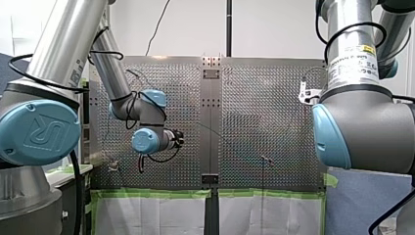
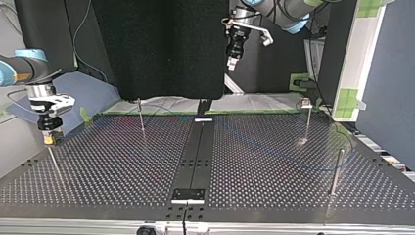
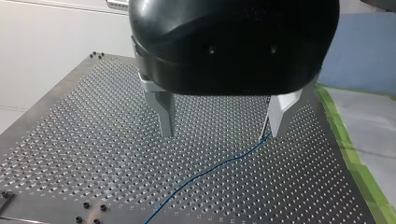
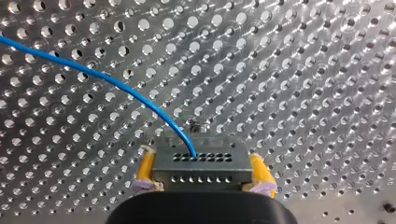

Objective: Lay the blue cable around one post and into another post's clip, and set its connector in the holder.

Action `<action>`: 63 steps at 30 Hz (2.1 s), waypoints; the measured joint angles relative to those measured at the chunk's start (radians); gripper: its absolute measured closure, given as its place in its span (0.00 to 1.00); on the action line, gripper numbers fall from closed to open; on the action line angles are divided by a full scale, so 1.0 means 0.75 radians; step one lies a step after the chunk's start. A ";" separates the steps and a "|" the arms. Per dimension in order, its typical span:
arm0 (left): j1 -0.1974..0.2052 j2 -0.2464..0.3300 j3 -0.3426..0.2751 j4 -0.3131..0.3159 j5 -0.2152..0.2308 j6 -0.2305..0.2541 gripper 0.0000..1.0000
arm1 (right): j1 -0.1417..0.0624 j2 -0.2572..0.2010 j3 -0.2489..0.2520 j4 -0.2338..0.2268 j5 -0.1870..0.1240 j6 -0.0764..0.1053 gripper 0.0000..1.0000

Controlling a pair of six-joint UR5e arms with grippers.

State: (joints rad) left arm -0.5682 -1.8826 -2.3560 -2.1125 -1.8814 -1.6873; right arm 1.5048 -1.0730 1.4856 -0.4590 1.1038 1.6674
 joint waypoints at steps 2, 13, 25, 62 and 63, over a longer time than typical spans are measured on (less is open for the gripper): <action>0.001 0.000 0.000 0.000 0.000 0.000 0.00 | -0.002 0.000 0.000 -0.004 -0.004 -0.002 1.00; 0.006 0.000 0.000 0.000 0.000 0.000 0.00 | -0.005 0.000 0.000 -0.007 -0.009 -0.005 1.00; 0.010 0.000 0.000 0.000 0.000 0.000 0.00 | -0.004 0.004 0.000 0.001 -0.009 -0.020 1.00; 0.016 0.000 0.000 -0.003 0.000 0.000 0.00 | -0.006 0.025 -0.034 -0.007 -0.015 -0.009 1.00; 0.016 0.000 0.000 -0.003 0.000 0.000 0.00 | -0.006 0.025 -0.035 -0.007 -0.015 -0.008 1.00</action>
State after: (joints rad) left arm -0.5560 -1.8825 -2.3562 -2.1150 -1.8813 -1.6873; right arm 1.5000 -1.0540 1.4597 -0.4645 1.0924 1.6616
